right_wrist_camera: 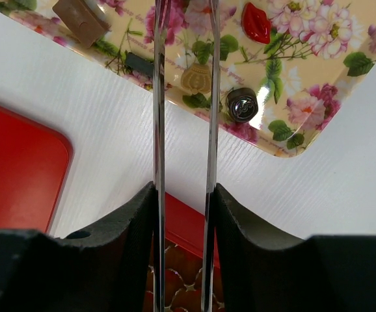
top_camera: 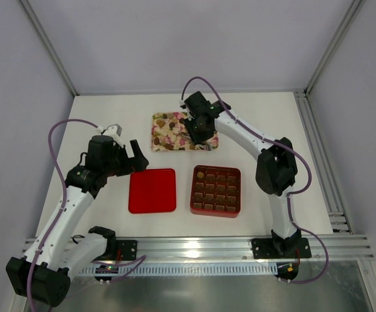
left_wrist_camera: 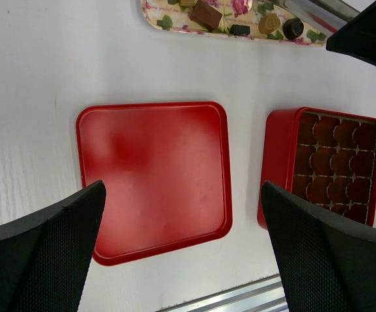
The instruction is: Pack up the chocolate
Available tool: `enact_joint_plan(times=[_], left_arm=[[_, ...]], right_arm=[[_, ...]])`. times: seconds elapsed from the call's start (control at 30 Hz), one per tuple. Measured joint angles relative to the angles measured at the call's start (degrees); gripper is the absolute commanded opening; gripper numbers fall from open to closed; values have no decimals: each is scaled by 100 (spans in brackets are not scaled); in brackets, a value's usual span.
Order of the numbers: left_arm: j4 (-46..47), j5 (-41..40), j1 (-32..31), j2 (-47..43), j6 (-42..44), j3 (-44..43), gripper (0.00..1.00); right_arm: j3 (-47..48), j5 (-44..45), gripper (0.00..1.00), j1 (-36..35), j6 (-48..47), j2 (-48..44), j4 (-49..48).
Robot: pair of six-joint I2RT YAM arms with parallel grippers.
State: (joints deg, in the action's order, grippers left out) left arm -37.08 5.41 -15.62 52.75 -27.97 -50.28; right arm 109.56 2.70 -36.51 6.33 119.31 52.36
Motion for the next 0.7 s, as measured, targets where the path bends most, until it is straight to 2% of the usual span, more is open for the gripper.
enact_joint_plan(times=[0.4,0.7], left_arm=[[0,0,0,0,0,0,100],[0,0,0,0,0,0,100]], right_arm=[[0,-57,26,15,-24,11,0],[-9,-57,25,37,-9,9,-4]])
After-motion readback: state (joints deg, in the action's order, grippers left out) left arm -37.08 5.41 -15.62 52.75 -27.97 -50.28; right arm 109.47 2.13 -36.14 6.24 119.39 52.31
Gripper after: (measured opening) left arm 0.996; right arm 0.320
